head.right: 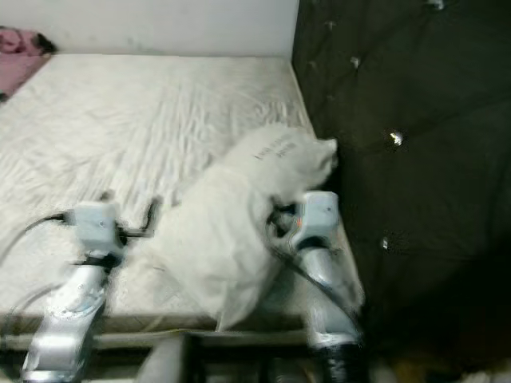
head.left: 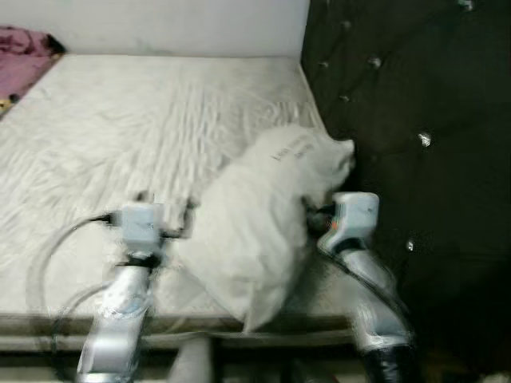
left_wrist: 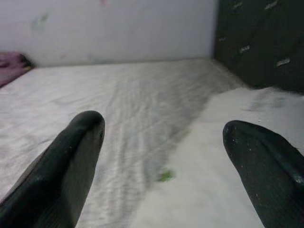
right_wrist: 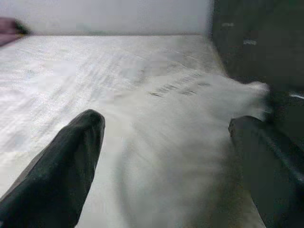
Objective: Clean up the room
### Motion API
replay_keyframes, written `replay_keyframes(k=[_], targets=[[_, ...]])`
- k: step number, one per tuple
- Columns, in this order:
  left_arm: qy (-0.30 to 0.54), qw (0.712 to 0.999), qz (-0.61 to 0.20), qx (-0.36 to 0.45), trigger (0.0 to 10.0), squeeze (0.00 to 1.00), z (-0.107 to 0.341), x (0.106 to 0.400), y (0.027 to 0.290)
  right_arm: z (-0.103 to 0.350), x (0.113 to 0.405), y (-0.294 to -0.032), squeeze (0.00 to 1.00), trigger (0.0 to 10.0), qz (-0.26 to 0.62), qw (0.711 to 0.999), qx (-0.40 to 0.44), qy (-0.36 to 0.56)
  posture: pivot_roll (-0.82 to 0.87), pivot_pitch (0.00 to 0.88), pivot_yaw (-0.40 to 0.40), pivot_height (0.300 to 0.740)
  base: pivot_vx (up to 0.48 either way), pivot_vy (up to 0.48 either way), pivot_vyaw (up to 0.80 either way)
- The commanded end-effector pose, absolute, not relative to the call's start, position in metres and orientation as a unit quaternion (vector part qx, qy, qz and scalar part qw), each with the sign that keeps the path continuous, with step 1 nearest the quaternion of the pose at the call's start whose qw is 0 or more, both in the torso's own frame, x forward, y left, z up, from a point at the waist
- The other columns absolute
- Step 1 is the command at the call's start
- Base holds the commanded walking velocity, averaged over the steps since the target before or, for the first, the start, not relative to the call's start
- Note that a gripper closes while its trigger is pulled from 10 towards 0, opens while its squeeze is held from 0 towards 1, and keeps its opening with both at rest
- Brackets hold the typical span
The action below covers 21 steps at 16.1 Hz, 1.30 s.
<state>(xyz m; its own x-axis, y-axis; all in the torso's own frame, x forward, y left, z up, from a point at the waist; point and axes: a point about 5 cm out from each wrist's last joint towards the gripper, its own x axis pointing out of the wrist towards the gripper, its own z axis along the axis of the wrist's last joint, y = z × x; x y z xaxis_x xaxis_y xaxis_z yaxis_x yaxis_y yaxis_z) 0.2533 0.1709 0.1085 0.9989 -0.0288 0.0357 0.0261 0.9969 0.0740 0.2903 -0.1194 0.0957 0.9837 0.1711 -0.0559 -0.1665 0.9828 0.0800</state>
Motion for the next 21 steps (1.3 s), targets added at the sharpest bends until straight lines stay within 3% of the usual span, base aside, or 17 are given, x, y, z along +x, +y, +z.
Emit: replay_keyframes(k=[1, 10, 18, 21], targets=[[-0.02, 0.999, -0.02, 0.031, 10.0, 0.0, 0.1095, 0.2533, 0.1641, 0.0939, 0.2886, -0.1315, 0.0, 10.0, 0.069, 0.997, 0.032, 0.034, 0.06, 0.048, -0.015, 0.673, 0.0, 0.0, 0.0], [-0.02, 0.999, -0.014, 0.029, 10.0, 0.0, 0.1087, 0.2526, 0.1632, 0.0927, 0.2883, -0.1307, 0.0, 10.0, 0.081, 0.996, 0.026, 0.036, 0.06, 0.043, -0.021, 0.673, 0.0, 0.0, 0.0], [-0.02, 0.999, 0.0, 0.027, 10.0, 0.0, 0.1097, 0.2548, 0.1649, 0.0931, 0.2898, -0.1305, 0.0, 10.0, 0.085, 0.995, 0.024, 0.038, 0.05, 0.058, -0.026, 0.589, 0.0, 0.0, 0.0], [-0.019, 1.0, 0.001, 0.025, 10.0, 0.0, 0.1097, 0.2556, 0.1646, 0.0928, 0.2909, -0.1308, 0.0, 10.0, 0.085, 0.995, 0.023, 0.04, 0.05, 0.057, -0.028, 0.585, 0.0, 0.0, 0.0]])
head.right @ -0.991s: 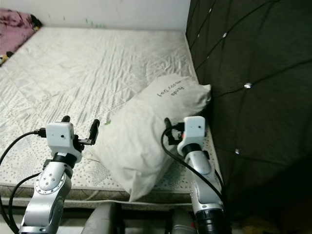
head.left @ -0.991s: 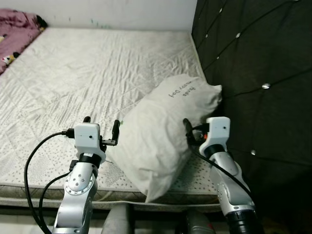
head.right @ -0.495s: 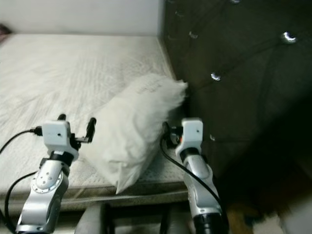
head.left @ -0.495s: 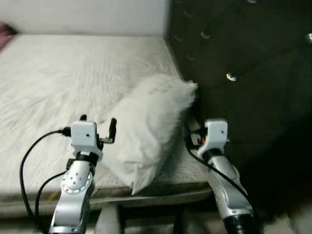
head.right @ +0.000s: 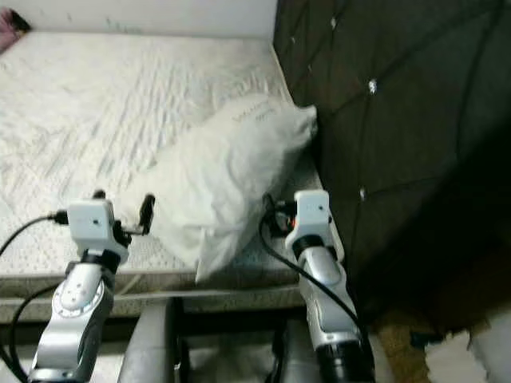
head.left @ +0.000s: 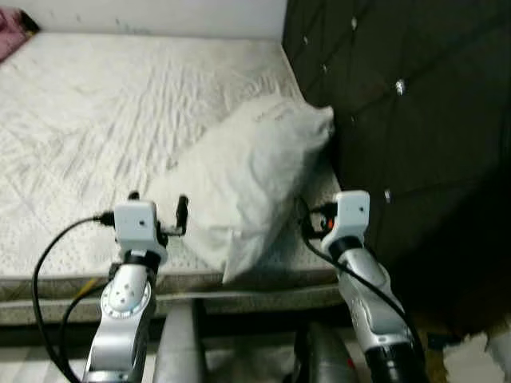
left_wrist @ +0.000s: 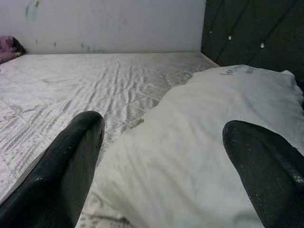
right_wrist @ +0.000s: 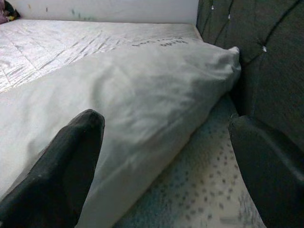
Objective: Clean up the room
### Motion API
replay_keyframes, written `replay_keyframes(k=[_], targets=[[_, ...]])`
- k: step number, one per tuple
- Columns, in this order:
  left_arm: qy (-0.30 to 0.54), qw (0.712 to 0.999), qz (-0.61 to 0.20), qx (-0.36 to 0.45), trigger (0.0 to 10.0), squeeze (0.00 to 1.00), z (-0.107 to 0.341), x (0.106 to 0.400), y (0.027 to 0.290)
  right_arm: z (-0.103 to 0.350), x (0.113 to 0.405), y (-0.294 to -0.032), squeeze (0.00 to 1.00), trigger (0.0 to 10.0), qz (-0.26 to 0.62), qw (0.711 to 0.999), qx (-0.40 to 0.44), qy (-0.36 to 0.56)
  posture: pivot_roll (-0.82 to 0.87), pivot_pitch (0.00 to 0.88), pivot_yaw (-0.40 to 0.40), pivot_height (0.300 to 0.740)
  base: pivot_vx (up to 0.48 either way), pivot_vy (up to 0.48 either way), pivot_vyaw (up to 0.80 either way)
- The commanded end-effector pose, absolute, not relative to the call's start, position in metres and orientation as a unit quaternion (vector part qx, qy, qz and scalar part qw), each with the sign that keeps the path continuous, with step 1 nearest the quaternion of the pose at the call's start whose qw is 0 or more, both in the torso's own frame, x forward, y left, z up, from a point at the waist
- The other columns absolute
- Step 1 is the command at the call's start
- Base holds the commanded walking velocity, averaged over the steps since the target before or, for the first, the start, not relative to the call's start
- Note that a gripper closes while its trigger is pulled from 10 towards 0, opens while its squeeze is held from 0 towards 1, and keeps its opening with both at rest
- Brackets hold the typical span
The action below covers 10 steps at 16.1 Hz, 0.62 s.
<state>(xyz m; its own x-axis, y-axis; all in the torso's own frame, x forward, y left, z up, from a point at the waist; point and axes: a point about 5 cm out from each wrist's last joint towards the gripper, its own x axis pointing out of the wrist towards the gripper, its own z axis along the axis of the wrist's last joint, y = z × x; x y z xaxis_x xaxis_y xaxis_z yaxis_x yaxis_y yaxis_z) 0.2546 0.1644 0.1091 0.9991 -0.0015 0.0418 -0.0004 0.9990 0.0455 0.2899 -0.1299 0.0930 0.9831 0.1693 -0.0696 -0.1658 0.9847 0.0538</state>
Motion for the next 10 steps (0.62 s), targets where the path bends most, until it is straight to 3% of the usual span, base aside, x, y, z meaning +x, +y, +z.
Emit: replay_keyframes(k=[1, 10], targets=[[-0.019, 1.0, 0.002, 0.024, 10.0, 0.0, 0.1097, 0.2558, 0.1646, 0.0926, 0.2911, -0.1309, 0.0, 10.0, 0.085, 0.995, 0.022, 0.041, 0.05, 0.057, -0.028, 0.585, 0.0, 0.0, 0.0], [-0.02, 1.0, 0.01, 0.022, 10.0, 0.0, 0.1101, 0.2576, 0.1652, 0.0922, 0.293, -0.1306, 0.0, 10.0, 0.09, 0.995, 0.016, 0.043, 0.05, 0.059, -0.033, 0.585, 0.0, 0.0, 0.0]])
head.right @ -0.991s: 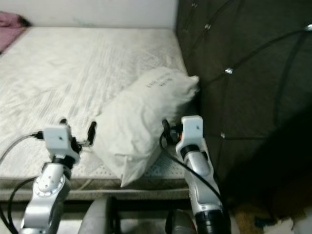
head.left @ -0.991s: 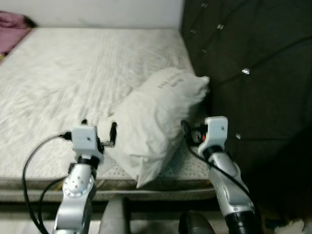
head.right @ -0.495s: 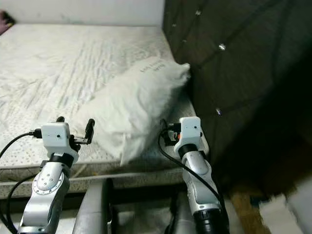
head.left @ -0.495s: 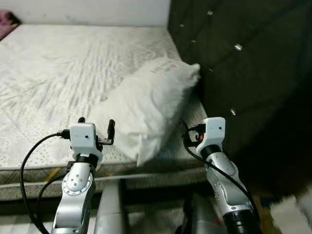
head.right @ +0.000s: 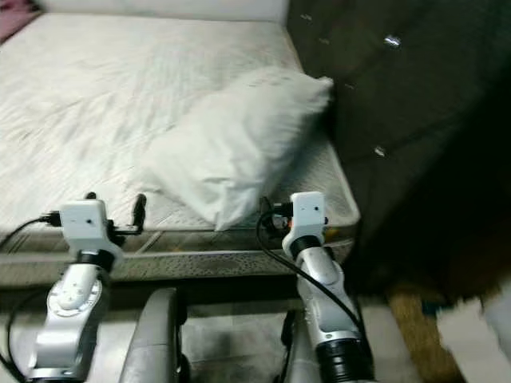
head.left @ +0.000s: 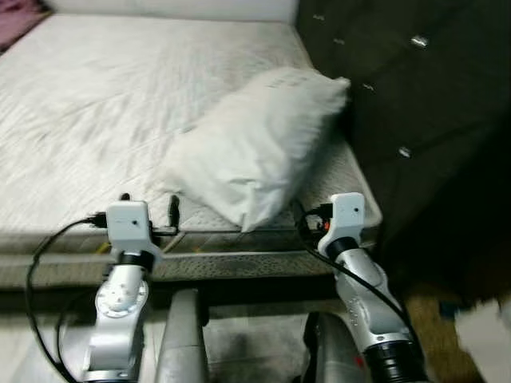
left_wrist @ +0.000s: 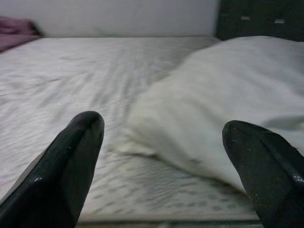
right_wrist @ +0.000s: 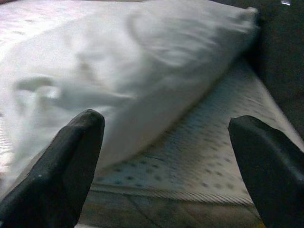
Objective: Clean up the room
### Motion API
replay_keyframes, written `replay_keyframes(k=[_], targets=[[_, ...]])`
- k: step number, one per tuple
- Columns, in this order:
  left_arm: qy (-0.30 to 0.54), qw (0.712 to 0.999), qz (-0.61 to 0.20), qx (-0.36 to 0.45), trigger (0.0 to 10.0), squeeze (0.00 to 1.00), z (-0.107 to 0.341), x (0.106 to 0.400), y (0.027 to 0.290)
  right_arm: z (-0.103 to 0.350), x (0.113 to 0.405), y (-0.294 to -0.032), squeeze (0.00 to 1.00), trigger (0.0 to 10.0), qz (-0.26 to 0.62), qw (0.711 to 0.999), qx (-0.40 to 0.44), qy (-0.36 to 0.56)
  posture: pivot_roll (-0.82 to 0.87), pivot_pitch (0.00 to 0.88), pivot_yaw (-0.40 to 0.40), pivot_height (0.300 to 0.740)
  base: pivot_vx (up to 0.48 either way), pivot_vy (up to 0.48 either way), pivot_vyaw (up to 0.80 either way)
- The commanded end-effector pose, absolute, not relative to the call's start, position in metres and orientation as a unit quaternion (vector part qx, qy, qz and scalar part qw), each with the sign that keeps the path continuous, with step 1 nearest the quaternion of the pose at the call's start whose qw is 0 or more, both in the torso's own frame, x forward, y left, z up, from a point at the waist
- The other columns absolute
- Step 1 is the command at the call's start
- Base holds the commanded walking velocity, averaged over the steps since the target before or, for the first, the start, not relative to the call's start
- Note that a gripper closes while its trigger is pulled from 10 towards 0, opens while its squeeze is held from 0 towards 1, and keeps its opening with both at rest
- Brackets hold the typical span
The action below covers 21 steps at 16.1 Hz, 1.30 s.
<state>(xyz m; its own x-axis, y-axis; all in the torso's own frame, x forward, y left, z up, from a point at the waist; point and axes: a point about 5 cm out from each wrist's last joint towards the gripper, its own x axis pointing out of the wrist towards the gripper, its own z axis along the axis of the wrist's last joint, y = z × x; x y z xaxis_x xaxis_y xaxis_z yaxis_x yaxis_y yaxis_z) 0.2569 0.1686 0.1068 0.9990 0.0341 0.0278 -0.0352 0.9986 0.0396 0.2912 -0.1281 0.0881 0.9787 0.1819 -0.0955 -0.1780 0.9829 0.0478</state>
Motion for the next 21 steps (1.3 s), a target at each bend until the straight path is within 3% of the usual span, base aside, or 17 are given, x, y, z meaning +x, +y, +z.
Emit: replay_keyframes(k=[1, 11, 14, 21], targets=[[-0.02, 0.999, 0.011, 0.022, 10.0, 0.0, 0.11, 0.258, 0.165, 0.092, 0.293, -0.131, 0.0, 10.0, 0.091, 0.995, 0.015, 0.043, 0.05, 0.059, -0.033, 0.585, 0.0, 0.0, 0.0], [-0.029, 0.999, 0.015, 0.01, 10.0, 0.0, 0.114, 0.26, 0.165, 0.088, 0.296, -0.122, 0.0, 10.0, 0.132, 0.99, 0.005, 0.057, 0.06, 0.052, -0.038, 0.571, 0.0, 0.0, 0.0], [-0.029, 0.999, 0.018, 0.009, 10.0, 0.0, 0.114, 0.26, 0.166, 0.089, 0.295, -0.118, 0.0, 10.0, 0.14, 0.989, -0.002, 0.051, 0.07, 0.052, -0.038, 0.571, 0.0, 0.0, 0.79], [-0.04, 0.999, 0.021, 0.005, 10.0, 0.0, 0.12, 0.267, 0.165, 0.085, 0.308, -0.116, 0.0, 10.0, 0.138, 0.987, -0.009, 0.08, 0.07, 0.084, -0.033, 0.571, 0.117, 0.0, 0.0]])
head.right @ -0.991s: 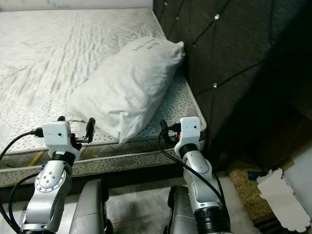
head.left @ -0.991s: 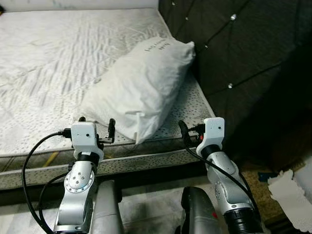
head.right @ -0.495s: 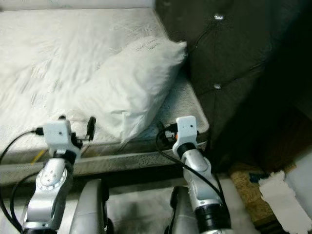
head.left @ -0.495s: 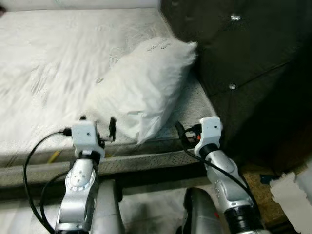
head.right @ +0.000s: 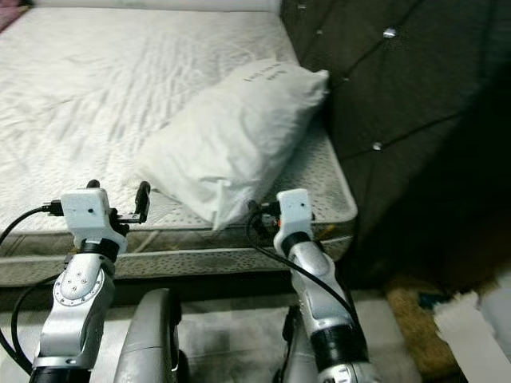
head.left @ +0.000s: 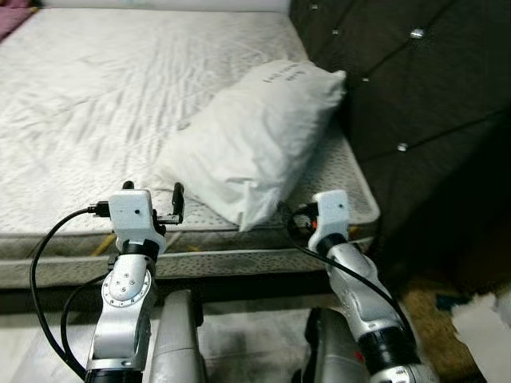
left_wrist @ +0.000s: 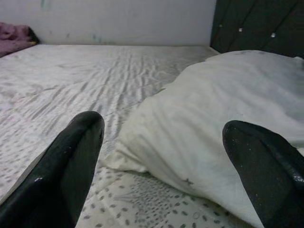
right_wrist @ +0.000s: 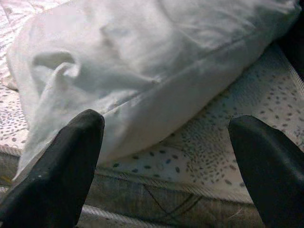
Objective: Clean up the room
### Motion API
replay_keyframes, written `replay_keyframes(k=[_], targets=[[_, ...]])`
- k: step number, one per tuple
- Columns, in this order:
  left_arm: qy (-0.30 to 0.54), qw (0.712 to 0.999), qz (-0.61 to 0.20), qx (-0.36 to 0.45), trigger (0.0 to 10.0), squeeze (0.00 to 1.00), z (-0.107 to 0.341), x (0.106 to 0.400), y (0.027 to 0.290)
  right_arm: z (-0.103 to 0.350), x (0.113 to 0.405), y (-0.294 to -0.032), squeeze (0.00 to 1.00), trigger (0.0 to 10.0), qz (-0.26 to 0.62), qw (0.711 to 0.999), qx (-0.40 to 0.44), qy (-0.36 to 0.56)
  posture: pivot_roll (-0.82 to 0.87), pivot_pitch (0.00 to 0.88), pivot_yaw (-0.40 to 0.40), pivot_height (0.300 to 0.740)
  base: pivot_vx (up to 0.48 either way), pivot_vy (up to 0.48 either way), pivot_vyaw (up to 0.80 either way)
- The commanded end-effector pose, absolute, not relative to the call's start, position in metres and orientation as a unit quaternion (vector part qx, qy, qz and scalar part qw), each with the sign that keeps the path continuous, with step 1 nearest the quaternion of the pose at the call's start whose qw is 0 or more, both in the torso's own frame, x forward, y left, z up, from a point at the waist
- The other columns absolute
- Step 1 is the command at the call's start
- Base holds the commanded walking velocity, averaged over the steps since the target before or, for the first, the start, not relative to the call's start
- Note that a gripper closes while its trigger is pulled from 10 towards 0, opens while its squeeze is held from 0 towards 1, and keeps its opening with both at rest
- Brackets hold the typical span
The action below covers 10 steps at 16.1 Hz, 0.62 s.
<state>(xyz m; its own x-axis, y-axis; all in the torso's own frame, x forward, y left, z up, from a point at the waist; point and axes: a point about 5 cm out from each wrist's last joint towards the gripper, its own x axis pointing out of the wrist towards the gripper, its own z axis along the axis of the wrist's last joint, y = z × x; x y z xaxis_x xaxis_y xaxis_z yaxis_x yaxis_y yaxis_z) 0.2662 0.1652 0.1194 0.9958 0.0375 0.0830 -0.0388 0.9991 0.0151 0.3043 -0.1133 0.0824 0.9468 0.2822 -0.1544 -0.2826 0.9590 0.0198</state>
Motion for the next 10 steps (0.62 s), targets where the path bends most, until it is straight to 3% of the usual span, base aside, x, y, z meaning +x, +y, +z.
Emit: replay_keyframes(k=[1, 4, 7, 10], targets=[[-0.04, 0.999, 0.025, 0.003, 10.0, 0.0, 0.12, 0.267, 0.166, 0.084, 0.308, -0.115, 0.0, 10.0, 0.139, 0.987, -0.008, 0.082, 0.07, 0.082, -0.034, 0.571, 0.0, 0.0, 0.0], [-0.036, 0.999, 0.034, 0.005, 10.0, 0.0, 0.119, 0.266, 0.169, 0.083, 0.308, -0.11, 0.0, 10.0, 0.161, 0.983, -0.016, 0.084, 0.08, 0.087, -0.036, 0.571, 0.0, 0.0, 0.0], [-0.035, 0.999, 0.038, 0.007, 10.0, 0.0, 0.12, 0.265, 0.169, 0.082, 0.307, -0.109, 0.0, 10.0, 0.164, 0.983, -0.017, 0.083, 0.08, 0.1, -0.041, 0.571, 0.0, 0.0, 0.6], [-0.028, 0.998, 0.049, 0.016, 10.0, 0.0, 0.119, 0.253, 0.173, 0.071, 0.31, -0.106, 0.0, 10.0, 0.188, 0.973, -0.011, 0.133, 0.13, 0.118, -0.05, 0.571, 0.0, 0.0, 0.0]])
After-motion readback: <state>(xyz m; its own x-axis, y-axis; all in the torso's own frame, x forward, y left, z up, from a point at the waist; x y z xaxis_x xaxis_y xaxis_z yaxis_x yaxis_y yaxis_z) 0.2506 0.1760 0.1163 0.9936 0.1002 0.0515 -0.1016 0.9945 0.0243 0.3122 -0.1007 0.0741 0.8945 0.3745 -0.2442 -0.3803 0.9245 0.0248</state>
